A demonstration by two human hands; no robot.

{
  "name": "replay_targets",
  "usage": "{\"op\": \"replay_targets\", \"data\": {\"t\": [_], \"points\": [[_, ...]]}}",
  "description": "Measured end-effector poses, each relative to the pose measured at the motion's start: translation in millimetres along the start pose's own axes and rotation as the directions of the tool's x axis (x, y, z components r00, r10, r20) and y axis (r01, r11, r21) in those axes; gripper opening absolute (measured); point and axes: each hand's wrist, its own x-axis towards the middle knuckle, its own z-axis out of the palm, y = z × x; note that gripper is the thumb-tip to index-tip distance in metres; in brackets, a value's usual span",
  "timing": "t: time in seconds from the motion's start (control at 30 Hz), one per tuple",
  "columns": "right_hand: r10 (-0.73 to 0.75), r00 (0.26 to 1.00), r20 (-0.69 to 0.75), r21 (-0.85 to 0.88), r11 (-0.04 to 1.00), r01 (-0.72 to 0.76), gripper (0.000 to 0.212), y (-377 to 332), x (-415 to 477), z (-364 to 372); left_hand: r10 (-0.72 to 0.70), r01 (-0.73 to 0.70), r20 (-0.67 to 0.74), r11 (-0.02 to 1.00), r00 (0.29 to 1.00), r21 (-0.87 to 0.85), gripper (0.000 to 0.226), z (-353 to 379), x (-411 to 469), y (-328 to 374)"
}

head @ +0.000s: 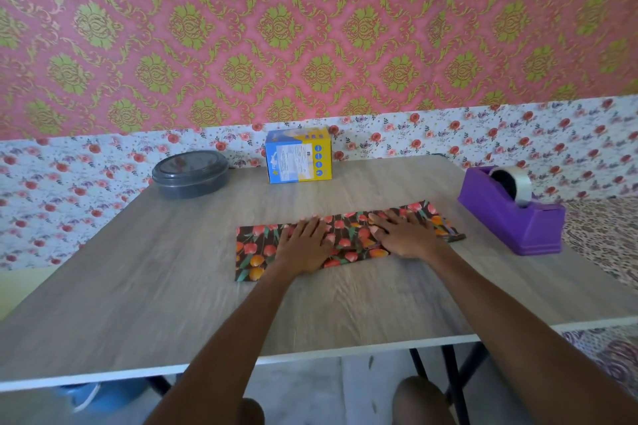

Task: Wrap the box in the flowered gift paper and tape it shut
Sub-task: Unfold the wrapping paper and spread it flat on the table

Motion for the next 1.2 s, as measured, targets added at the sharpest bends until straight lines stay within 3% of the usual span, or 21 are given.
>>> {"op": "replay_targets", "data": {"t": [0.13,0.23,0.33,0.4,0.53,0.63,0.7,0.73,0.8,0.83,0.87,0.9,0.97,1.03,1.1,1.2], "points": [[-0.028,0.999,0.029,0.015,1.0,0.027,0.055,11.8,5.4,-2.2,0.038,-0.039,0.051,0.999,0.998,0.021,0.058,-5.1,0.1,-9.2],[-0.067,0.997,0.022,0.022,0.998,0.067,0.061,17.1,5.8,-4.0,0.059,-0.055,0.057,0.996,0.997,-0.073,0.056,-11.5,-3.9,-7.9],[-0.103,0.974,-0.202,0.051,0.992,0.116,0.065,17.4,5.2,-0.8,0.1,-0.089,0.024,0.951,0.995,-0.296,0.046,-31.7,-11.6,-2.7],[-0.107,0.91,-0.4,0.015,0.992,0.123,0.058,12.8,2.0,0.2,0.165,-0.128,0.069,0.921,0.984,-0.369,0.056,-42.5,-13.1,0.9],[-0.099,0.772,-0.628,-0.105,0.994,0.042,0.043,-3.9,-5.9,-10.0,0.183,-0.173,0.008,0.942,0.983,-0.286,0.076,-45.6,-6.4,1.6],[-0.107,0.701,-0.706,-0.165,0.986,-0.015,0.05,-11.6,-10.4,-20.4,0.133,-0.162,-0.149,0.967,0.98,-0.199,0.059,-43.4,0.7,4.8],[-0.139,0.576,-0.806,-0.152,0.988,0.026,0.051,-12.8,-11.6,-25.5,0.057,-0.109,-0.266,0.977,0.962,-0.185,0.034,-48.3,1.6,8.9],[-0.185,0.46,-0.868,-0.154,0.982,0.106,0.046,-13.7,-13.0,-27.0,0.028,-0.087,-0.315,0.981,0.949,-0.174,0.025,-52.9,1.3,10.2],[-0.306,0.223,-0.926,-0.222,0.916,0.334,0.03,-17.0,-16.0,-25.2,0.017,-0.071,-0.392,0.99,0.92,-0.124,0.021,-63.3,2.5,12.0],[-0.364,0.185,-0.913,-0.258,0.865,0.429,0.027,-19.9,-19.3,-24.1,0.017,-0.062,-0.42,0.994,0.907,-0.094,0.024,-69.3,3.1,13.5],[-0.429,0.215,-0.877,-0.279,0.821,0.498,0.025,-22.4,-22.4,-21.1,0.008,-0.045,-0.441,0.996,0.898,-0.073,0.027,-74.3,4.7,14.3],[-0.494,0.308,-0.813,-0.274,0.792,0.545,0.023,-24.8,-23.9,-18.1,-0.001,-0.027,-0.47,0.998,0.883,-0.051,0.032,-79.2,6.3,15.5],[-0.542,0.597,-0.592,-0.192,0.814,0.548,0.017,-26.6,-22.0,-10.9,0.03,0.011,-0.569,0.998,0.822,0.068,0.049,-82.2,11.2,16.5],[-0.474,0.776,-0.416,-0.126,0.875,0.468,0.025,-23.7,-17.4,-5.0,0.097,0.054,-0.656,0.977,0.748,0.205,0.063,-80.4,14.0,16.6],[-0.408,0.847,-0.341,-0.024,0.904,0.426,0.042,-20.7,-15.0,-2.1,0.148,0.047,-0.667,0.963,0.73,0.265,0.058,-75.2,13.9,16.1],[-0.386,0.882,-0.269,-0.035,0.919,0.392,0.058,-17.7,-9.6,0.2,0.173,-0.042,-0.575,0.971,0.8,0.234,0.04,-56.3,18.1,12.0]]}}
